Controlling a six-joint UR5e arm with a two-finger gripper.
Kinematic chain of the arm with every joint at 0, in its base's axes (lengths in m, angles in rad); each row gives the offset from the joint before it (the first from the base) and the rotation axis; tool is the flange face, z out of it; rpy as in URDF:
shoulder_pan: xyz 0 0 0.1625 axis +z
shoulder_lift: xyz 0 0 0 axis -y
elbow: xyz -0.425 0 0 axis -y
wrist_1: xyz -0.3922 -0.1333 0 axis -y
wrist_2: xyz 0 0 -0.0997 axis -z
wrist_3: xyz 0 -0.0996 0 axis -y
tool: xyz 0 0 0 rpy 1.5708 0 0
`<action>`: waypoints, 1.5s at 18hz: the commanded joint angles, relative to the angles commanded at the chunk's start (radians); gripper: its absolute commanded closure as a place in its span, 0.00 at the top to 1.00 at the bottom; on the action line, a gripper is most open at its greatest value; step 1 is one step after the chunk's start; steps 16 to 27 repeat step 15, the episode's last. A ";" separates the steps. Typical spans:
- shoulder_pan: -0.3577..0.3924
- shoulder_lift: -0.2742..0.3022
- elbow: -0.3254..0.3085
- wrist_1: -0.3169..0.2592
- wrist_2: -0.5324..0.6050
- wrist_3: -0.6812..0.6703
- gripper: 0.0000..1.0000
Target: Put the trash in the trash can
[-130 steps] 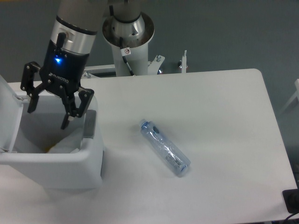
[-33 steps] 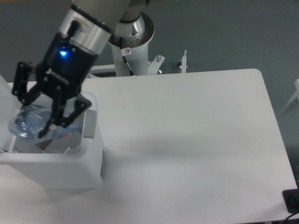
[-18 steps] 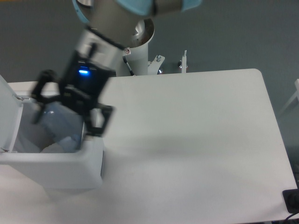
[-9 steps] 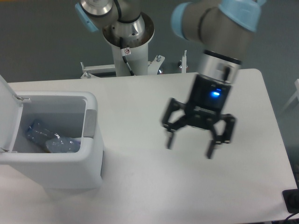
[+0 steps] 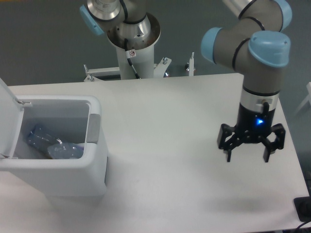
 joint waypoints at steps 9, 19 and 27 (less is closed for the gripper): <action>0.000 0.008 0.003 -0.147 0.206 0.303 1.00; 0.006 0.008 -0.005 -0.171 0.238 0.380 1.00; 0.006 0.008 -0.005 -0.171 0.238 0.380 1.00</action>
